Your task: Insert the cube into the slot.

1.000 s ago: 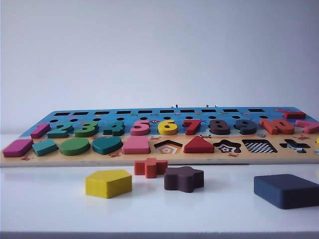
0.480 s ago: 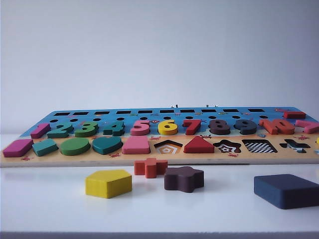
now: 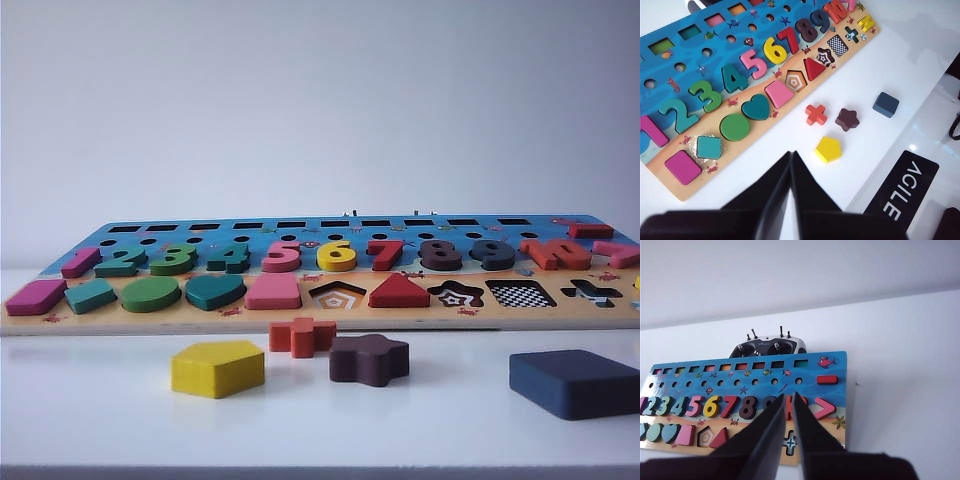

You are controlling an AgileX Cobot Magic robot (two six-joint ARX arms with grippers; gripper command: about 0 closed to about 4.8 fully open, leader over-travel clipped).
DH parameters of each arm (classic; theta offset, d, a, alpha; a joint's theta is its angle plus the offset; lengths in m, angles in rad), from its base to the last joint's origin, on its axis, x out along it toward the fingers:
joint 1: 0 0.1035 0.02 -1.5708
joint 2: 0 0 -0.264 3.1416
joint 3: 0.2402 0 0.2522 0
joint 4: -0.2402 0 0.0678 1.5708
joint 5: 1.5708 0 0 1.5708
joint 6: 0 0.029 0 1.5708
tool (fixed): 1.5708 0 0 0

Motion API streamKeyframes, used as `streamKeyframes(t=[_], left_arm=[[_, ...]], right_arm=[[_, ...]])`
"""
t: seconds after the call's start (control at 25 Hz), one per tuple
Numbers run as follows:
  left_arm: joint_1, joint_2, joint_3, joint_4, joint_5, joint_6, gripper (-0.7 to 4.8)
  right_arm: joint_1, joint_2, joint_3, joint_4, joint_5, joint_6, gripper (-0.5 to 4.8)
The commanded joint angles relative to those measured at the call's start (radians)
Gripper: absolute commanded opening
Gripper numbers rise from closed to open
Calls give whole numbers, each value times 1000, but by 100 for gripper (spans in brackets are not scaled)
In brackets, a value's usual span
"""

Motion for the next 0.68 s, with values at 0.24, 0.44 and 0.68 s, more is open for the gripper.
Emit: streamKeyframes(t=[0.24,0.44,0.68], left_arm=[[2,2,4,15,8,2,7],[2,1,4,18,7,2,7],[2,1,4,26,7,2,7]], right_arm=[[21,201,190,-246,-177,21,61],[59,307,197,-340,-209,7,157],[146,418,197,-448,-209,2,299]])
